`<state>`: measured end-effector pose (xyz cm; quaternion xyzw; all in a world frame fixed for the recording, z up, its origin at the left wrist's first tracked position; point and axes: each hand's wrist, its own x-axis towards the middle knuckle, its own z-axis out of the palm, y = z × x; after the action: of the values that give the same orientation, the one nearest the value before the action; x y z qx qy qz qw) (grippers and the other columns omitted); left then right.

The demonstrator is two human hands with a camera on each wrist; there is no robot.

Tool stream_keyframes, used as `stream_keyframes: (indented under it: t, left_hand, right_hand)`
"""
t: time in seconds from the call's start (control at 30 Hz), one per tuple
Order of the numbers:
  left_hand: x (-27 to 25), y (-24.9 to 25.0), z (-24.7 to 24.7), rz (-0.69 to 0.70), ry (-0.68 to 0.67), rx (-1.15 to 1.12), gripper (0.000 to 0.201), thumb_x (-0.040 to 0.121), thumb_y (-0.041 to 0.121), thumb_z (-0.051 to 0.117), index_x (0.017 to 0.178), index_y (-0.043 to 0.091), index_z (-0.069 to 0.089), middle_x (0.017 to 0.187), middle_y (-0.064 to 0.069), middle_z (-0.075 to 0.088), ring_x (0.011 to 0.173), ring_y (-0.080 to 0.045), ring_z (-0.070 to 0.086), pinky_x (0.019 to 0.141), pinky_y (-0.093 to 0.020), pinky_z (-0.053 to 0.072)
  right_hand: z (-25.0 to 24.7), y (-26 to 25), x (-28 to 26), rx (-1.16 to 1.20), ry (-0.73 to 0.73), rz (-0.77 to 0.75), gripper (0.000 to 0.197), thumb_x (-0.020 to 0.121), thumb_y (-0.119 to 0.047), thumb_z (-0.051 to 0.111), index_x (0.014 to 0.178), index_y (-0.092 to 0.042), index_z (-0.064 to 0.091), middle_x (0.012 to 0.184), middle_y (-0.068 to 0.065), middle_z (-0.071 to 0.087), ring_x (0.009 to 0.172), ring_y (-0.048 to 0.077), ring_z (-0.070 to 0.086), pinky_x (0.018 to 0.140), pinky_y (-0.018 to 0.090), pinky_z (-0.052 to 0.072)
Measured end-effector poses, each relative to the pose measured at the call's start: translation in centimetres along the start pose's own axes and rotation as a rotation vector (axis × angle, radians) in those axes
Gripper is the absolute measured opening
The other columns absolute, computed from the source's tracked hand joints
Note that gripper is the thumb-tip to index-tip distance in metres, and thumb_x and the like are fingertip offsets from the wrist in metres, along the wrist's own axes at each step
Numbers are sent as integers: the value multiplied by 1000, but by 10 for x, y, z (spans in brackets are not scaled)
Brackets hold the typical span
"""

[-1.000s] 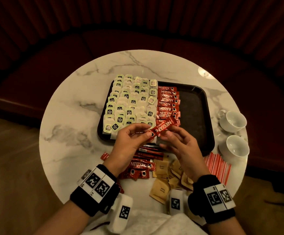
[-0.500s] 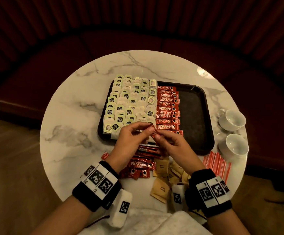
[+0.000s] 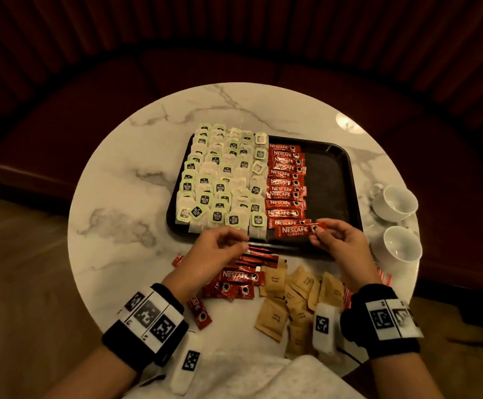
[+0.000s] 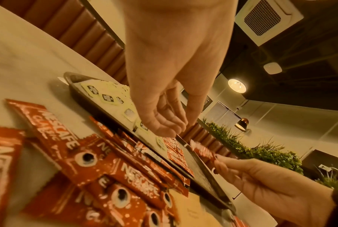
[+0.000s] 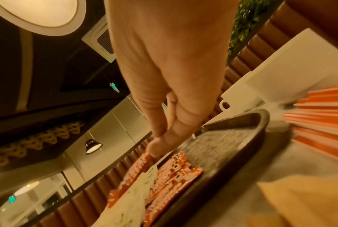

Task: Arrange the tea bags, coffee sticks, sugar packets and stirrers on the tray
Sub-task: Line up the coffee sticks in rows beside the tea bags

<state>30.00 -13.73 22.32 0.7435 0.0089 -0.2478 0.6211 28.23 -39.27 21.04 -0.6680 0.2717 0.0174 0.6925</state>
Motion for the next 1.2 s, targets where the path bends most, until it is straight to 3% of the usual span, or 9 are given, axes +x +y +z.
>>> stream_keyframes:
  t: [0.23, 0.37, 0.47, 0.53, 0.7, 0.8, 1.0, 1.1, 1.2]
  left_hand:
    - [-18, -14, -28, 91, -24, 458, 18, 90, 17, 67, 104, 28, 64, 96, 13, 62, 85, -7, 61, 69, -13, 49]
    - [-29, -30, -52, 142, -124, 578, 24, 87, 12, 69, 105, 27, 63, 105, 10, 59, 86, -1, 62, 77, -19, 54]
    - [-37, -45, -67, 204, -146, 674, 24, 84, 19, 73, 100, 33, 62, 99, 14, 58, 93, 7, 53, 75, -11, 45]
    - [-42, -52, -74, 251, -135, 715, 28, 81, 22, 77, 101, 36, 63, 97, 17, 58, 93, 5, 51, 74, -11, 41]
    - [-50, -67, -85, 221, -205, 737, 55, 75, 31, 81, 119, 46, 52, 121, 26, 42, 110, 14, 37, 85, -4, 33]
    - [-50, -74, -88, 188, -266, 797, 67, 72, 35, 82, 122, 54, 41, 129, 26, 32, 117, 12, 30, 92, -2, 28]
    - [-48, -81, -80, 196, -269, 820, 65, 78, 32, 78, 135, 36, 47, 135, 12, 35, 123, -3, 35, 104, -18, 35]
    - [-49, -83, -74, 239, -233, 829, 56, 82, 35, 75, 133, 27, 53, 129, 9, 41, 117, -4, 39, 101, -18, 37]
    - [-51, -86, -66, 289, -181, 827, 48, 85, 33, 72, 129, 22, 55, 122, 13, 42, 110, -2, 41, 96, -18, 39]
  right_hand:
    - [9, 12, 14, -497, 91, -66, 15, 89, -17, 70, 103, -20, 64, 85, -2, 70, 85, 8, 64, 80, 27, 49]
    - [16, 12, 20, -637, 123, -95, 15, 89, -20, 72, 102, -16, 66, 79, -7, 63, 79, 8, 59, 78, 25, 45]
    - [17, 11, 22, -678, 145, -87, 15, 88, -21, 73, 100, -15, 67, 79, -5, 62, 85, 15, 62, 74, 23, 44]
    - [17, 11, 22, -697, 147, -93, 18, 88, -22, 73, 102, -14, 67, 86, -3, 63, 89, 17, 62, 71, 21, 42]
    - [18, 9, 28, -754, 123, -119, 38, 91, -25, 69, 127, -12, 62, 127, 9, 59, 117, 22, 56, 97, 31, 43]
    - [21, 7, 27, -733, 98, -107, 35, 93, -23, 66, 126, -12, 62, 122, 7, 63, 104, 14, 57, 90, 27, 45]
    - [22, 5, 23, -712, 126, -137, 29, 93, -20, 66, 121, -11, 63, 114, 7, 66, 96, 11, 55, 82, 23, 42]
    - [24, -1, 14, -693, 123, -223, 28, 94, -19, 65, 121, -12, 63, 107, 2, 65, 98, 13, 60, 73, 17, 42]
    - [34, -7, -6, -713, -62, -320, 29, 94, -19, 64, 123, -17, 62, 109, -5, 62, 99, 8, 59, 75, 12, 46]
